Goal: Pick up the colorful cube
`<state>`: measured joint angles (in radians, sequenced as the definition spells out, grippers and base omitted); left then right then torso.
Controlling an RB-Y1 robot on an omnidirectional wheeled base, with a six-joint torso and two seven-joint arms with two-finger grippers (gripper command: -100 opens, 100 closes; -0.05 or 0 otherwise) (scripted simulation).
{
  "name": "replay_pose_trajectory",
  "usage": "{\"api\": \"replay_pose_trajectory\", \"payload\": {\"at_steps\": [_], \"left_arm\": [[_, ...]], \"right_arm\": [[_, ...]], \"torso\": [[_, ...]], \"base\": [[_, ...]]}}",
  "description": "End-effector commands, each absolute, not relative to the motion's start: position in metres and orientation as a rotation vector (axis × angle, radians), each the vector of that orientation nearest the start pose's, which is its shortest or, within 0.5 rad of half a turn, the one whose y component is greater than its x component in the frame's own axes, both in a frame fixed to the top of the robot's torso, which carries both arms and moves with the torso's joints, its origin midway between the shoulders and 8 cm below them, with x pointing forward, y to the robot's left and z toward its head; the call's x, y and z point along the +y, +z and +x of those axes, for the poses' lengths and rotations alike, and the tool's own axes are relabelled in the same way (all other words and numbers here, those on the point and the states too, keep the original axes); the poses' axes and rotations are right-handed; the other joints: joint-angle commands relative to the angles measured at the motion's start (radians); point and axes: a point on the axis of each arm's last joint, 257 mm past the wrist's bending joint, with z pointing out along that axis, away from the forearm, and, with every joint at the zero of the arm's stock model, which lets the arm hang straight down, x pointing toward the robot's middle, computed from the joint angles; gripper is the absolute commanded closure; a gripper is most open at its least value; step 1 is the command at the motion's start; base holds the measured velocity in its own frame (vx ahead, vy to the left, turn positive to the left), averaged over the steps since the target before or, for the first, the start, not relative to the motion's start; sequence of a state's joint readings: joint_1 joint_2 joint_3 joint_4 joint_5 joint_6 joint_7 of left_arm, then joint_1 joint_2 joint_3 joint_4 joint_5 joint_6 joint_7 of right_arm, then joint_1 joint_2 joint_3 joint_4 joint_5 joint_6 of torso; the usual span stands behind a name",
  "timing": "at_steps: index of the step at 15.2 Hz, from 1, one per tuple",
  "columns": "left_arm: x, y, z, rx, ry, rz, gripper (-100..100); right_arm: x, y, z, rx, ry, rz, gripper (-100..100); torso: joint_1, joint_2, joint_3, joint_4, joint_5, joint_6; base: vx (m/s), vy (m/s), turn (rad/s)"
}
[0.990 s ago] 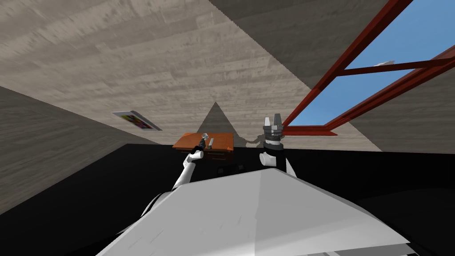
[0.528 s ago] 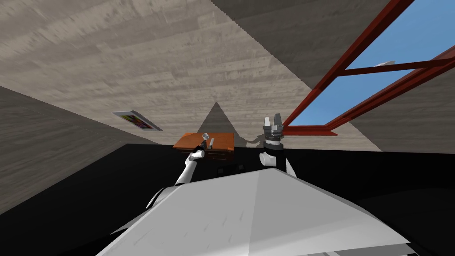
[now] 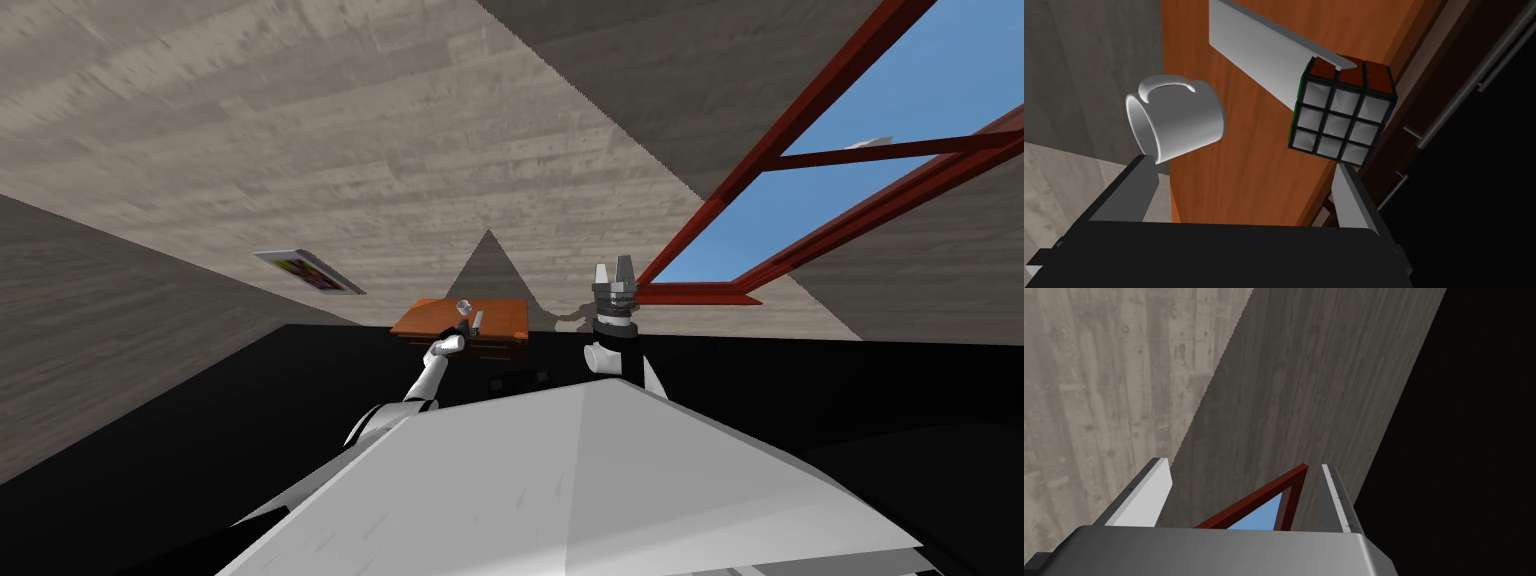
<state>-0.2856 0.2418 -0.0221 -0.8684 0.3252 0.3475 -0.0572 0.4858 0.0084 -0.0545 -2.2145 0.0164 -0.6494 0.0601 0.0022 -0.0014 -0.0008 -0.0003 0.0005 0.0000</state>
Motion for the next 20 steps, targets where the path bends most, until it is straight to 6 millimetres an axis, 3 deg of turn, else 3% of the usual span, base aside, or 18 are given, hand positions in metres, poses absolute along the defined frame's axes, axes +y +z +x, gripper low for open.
{"api": "replay_pose_trajectory", "payload": {"at_steps": [1, 17, 20], "left_arm": [[0.304, -0.491, 0.507, 1.733, -0.702, -1.818, -100], [0.267, -0.54, 0.473, 1.902, -0.548, -2.014, -100], [0.27, -0.544, 0.469, 1.877, -0.545, -2.027, -100]], "right_arm": [[-0.291, 0.028, 0.328, 0.56, 1.207, 0.546, 0], [-0.291, 0.028, 0.328, 0.56, 1.207, 0.546, 0], [-0.291, 0.028, 0.328, 0.56, 1.207, 0.546, 0]], "torso": [[0.0, 0.0, 0.0, 0.0, 0.0, 0.0], [-0.001, -0.002, -0.001, 0.0, 0.0, 0.0], [-0.001, -0.002, -0.001, 0.0, 0.0, 0.0]], "base": [[0.018, 0.031, -0.003], [0.029, 0.021, -0.002], [0.034, 0.023, -0.048]]}}
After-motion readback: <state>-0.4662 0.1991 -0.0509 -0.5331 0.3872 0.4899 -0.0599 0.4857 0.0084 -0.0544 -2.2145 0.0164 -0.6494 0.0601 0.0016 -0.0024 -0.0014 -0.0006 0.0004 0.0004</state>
